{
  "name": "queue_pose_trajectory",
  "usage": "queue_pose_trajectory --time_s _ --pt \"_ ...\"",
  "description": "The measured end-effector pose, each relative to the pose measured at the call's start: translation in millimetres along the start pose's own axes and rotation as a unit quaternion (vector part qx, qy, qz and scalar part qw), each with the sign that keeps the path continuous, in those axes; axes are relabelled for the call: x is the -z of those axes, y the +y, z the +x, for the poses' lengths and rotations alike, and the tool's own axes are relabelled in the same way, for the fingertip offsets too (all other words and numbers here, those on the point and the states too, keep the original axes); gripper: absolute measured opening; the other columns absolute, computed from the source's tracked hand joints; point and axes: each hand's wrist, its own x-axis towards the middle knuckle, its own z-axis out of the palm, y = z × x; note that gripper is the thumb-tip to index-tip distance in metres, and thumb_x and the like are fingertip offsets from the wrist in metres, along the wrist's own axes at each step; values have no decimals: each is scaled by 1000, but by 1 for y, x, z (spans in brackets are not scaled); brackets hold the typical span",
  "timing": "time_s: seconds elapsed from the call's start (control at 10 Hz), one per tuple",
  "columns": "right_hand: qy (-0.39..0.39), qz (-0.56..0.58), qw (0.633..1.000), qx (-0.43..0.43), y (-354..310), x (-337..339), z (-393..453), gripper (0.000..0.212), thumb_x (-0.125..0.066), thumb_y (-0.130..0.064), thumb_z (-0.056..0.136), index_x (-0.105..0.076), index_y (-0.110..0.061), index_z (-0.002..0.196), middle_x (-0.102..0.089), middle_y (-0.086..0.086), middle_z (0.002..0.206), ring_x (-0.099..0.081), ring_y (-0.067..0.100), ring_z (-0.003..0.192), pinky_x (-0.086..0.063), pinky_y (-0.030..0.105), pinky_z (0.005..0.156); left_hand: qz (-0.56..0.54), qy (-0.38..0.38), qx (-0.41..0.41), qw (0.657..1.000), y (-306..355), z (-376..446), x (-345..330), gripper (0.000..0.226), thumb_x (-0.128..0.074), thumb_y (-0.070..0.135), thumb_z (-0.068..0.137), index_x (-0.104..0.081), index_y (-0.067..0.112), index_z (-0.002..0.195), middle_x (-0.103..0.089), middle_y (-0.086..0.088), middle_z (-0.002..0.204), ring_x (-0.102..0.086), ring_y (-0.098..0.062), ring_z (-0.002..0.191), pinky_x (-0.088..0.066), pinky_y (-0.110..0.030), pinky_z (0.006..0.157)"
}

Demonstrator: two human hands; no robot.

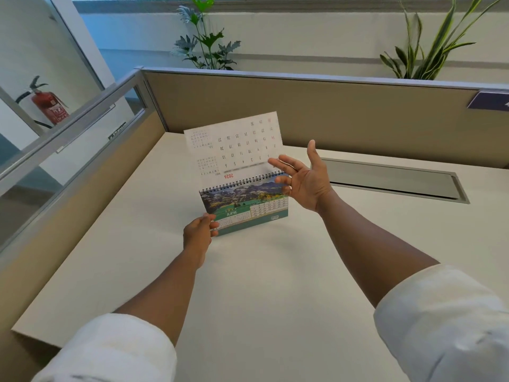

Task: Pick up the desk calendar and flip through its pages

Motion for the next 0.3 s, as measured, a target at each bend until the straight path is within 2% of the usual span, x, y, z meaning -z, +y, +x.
queue_pose_trajectory --time_s 0.2,0.3 --pt "11 -9 1000 -13 4 5 -9 88 -40 -82 77 -54 -14 131 -67 5 128 -63 21 75 -44 35 70 44 -49 -6 998 -3 -3 -7 26 -47 28 99 -70 19 92 -72 -2 88 -61 -13 66 -43 -22 58" --pt "29 -65 997 -10 11 7 -14 80 -40 -78 80 -58 -15 125 -70 5 122 -63 19 73 -43 35 69 93 -75 -24 993 -5 -6 -13 27 -47 30 99 -71 19 95 -74 -1 89 -65 -12 68 -44 -22 60"
